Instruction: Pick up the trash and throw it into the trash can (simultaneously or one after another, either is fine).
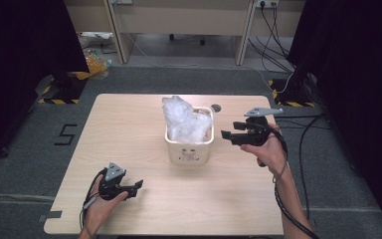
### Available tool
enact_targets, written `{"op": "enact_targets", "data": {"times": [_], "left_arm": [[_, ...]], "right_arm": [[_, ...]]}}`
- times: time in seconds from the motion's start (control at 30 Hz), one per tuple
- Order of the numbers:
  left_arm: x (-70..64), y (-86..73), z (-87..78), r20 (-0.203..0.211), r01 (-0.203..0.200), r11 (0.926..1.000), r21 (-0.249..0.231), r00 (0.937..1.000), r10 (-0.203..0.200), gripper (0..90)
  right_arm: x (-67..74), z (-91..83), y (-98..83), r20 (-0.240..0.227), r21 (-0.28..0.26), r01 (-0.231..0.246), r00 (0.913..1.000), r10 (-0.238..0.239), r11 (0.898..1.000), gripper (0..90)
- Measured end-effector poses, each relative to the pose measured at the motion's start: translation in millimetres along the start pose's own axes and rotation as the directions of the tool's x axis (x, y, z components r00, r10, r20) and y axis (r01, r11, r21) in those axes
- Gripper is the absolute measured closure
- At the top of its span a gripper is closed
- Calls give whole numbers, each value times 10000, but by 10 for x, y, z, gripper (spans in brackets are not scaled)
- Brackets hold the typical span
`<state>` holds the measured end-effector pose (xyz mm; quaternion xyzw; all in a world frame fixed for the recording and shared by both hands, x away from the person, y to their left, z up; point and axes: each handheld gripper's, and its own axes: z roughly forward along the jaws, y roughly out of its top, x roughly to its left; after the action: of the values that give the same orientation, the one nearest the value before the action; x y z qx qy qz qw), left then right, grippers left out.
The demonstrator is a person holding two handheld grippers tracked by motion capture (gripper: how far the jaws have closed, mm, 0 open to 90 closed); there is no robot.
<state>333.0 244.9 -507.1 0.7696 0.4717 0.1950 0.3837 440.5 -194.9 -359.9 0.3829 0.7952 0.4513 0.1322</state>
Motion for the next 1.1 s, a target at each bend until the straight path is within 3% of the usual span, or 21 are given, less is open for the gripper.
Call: {"op": "enact_targets", "data": {"times": [0.43,0.67,1.1], "left_arm": [[64,-103,-13,-384,113,9995,299,9992,-102,190],[77,-127,-20,-429,148,9994,322,9990,-134,187],[80,-195,2,-516,72,9988,494,9987,-46,184]], "right_arm": [[-172,-121,-723,159,-11,-857,9962,857,9963,329],[-230,-168,-972,252,-89,-1220,9922,1221,9925,323],[-143,-190,-1226,805,210,-881,9930,862,9959,295]]}}
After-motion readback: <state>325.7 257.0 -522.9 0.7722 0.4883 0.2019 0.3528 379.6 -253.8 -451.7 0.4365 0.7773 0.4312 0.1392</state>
